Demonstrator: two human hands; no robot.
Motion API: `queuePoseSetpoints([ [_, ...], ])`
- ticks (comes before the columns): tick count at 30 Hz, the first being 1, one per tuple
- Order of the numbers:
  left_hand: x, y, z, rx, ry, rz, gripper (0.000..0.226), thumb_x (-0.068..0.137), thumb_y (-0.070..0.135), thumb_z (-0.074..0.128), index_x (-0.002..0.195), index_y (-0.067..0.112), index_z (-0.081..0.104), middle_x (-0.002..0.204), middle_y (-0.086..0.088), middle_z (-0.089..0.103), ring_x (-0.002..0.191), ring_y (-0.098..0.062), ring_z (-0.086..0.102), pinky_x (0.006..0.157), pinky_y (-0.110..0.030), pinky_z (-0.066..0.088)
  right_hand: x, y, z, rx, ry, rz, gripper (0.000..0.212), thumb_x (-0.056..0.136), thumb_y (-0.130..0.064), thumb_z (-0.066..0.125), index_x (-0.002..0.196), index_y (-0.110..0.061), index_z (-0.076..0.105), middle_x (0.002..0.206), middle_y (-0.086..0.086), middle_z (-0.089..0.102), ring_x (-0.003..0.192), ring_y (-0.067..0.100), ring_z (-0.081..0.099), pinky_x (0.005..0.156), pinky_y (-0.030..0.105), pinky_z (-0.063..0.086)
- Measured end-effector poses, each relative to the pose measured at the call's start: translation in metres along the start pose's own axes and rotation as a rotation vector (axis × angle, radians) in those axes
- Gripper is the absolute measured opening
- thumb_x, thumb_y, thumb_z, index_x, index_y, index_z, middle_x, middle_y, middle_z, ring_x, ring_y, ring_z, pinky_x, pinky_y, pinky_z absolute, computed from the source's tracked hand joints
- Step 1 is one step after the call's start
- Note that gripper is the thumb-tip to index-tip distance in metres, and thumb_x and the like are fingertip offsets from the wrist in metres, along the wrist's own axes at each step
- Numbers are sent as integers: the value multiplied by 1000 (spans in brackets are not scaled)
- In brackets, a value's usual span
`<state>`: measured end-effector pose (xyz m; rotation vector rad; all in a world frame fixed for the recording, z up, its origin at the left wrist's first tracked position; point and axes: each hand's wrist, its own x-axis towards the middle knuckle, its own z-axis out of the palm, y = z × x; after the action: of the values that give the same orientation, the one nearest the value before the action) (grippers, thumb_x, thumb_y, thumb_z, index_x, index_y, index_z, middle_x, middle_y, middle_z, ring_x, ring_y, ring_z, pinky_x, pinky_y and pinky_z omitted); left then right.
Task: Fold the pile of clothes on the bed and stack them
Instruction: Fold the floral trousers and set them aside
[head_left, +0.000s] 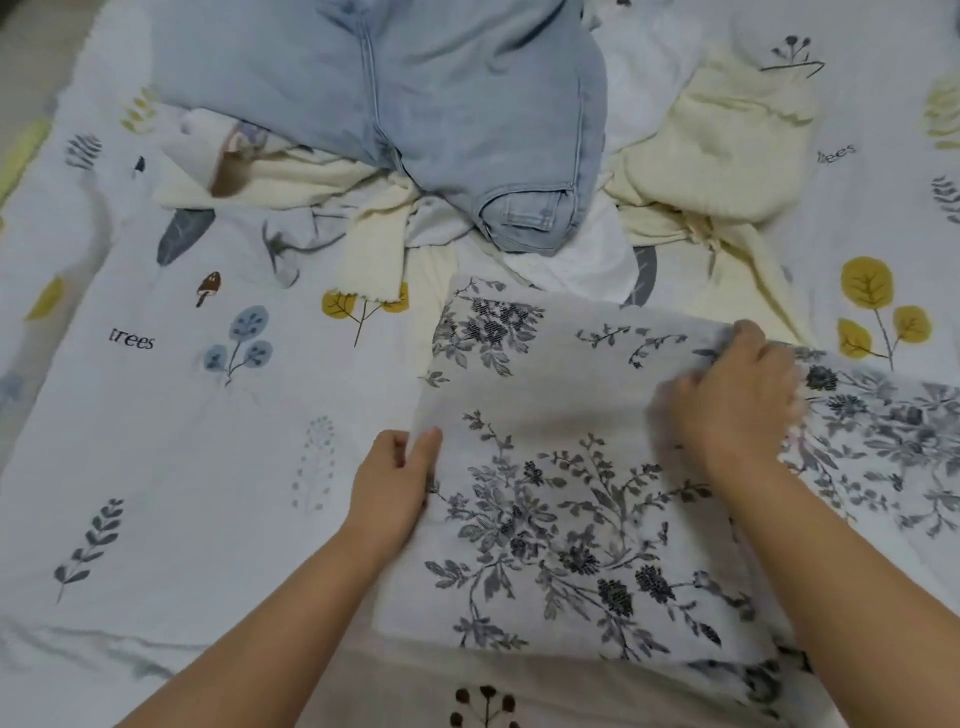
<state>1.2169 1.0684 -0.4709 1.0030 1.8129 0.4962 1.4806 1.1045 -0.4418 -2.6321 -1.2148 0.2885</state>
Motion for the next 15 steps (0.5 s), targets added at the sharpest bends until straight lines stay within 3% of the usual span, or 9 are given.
queuePoseSetpoints([
  [2,-8,-12,-8,-10,-85,-38,34,88,52,52,97,20,54,85,-2,64,67,-15,56,60,-29,41,0,-30,3,12,74,-215,51,82,-12,55,131,-10,43,127,18,42,116,32,37,93,43,27],
  [7,-19,-28,-25,-194,-281,-119,33,81,42,67,84,11,55,75,-3,53,62,-10,51,60,-21,41,-2,-109,36,-73,-182,-735,35,96,-27,41,125,-11,50,126,9,48,118,27,39,94,40,30],
  [9,-18,-27,-31,-212,-372,-106,51,73,44,74,90,1,55,78,-6,48,71,-15,49,67,-26,39,1,-133,50,-128,-262,-797,38,98,-35,36,124,-11,47,126,10,49,118,28,40,97,42,30],
  [11,-16,-24,-36,-212,-443,-96,60,67,40,78,100,-4,55,83,-7,50,76,-18,49,73,-31,40,5,-150,62,-189,-327,-742,44,97,-44,33,121,-9,46,122,14,51,116,31,44,96,44,32],
  [13,-14,-24,-40,-199,-510,-97,48,72,25,80,107,0,58,89,-4,62,80,-20,60,78,-28,48,8,-161,71,-236,-394,-707,49,96,-49,35,115,-7,50,117,16,55,112,33,49,92,43,36],
  [15,-16,-27,-41,-218,-555,-119,34,77,11,75,109,6,62,99,-5,72,89,-21,69,80,-29,55,10,-164,78,-237,-360,-770,45,97,-45,38,107,-5,56,111,17,60,104,34,53,85,39,40],
])
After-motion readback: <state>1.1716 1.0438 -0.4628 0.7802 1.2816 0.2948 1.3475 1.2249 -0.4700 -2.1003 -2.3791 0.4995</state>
